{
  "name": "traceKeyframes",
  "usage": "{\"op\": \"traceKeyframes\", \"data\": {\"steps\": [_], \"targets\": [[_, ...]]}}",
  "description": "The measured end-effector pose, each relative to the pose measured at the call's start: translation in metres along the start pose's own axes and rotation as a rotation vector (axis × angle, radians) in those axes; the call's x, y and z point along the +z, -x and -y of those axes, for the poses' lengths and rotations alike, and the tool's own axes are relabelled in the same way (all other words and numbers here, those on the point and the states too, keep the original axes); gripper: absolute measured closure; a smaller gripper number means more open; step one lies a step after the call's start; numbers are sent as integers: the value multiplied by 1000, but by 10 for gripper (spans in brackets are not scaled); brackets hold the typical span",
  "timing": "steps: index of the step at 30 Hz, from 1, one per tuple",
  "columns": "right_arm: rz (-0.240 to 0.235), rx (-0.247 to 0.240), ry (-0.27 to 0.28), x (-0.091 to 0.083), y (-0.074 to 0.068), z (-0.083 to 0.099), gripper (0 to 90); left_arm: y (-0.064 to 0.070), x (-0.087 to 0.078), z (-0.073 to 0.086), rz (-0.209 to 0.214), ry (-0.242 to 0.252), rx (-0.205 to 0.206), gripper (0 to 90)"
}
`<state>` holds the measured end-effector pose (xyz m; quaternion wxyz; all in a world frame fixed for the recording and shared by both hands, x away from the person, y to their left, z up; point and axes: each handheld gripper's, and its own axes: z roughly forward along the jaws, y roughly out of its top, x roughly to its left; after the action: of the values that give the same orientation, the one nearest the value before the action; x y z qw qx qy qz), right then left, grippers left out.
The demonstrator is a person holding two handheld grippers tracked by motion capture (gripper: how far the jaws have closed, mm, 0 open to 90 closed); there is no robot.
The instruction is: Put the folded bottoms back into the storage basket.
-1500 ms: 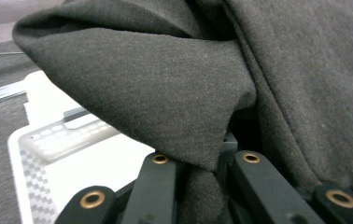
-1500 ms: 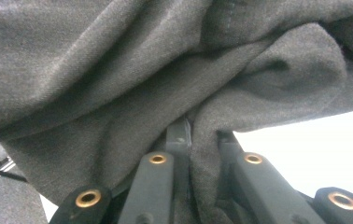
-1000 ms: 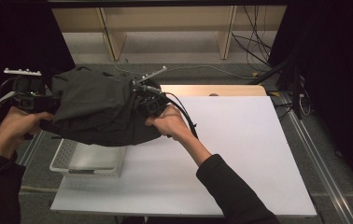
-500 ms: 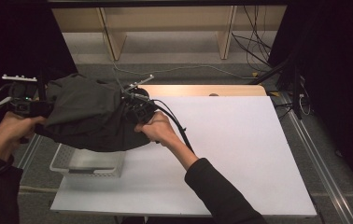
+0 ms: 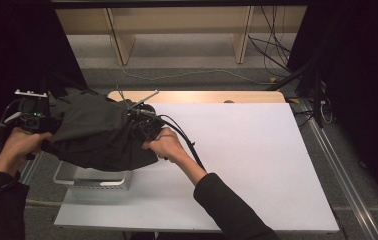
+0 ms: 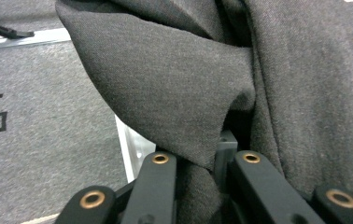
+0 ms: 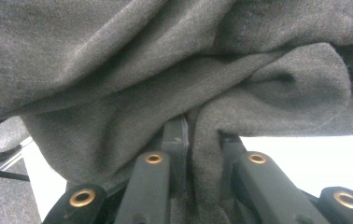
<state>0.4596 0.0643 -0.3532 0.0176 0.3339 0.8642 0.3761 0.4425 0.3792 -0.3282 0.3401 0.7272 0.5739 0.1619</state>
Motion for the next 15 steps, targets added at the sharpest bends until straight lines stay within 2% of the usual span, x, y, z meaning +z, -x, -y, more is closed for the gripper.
{"op": "traceKeyframes", "data": {"steps": [4, 8, 15], "targets": [[23, -1, -26, 11, 3, 2, 786, -1, 12, 4, -42, -31, 15, 824], [30, 8, -49, 19, 6, 5, 754, -3, 24, 11, -58, -57, 11, 823], [29, 37, -59, 21, 14, 7, 718, -8, 42, 18, -79, -80, 0, 823]]}}
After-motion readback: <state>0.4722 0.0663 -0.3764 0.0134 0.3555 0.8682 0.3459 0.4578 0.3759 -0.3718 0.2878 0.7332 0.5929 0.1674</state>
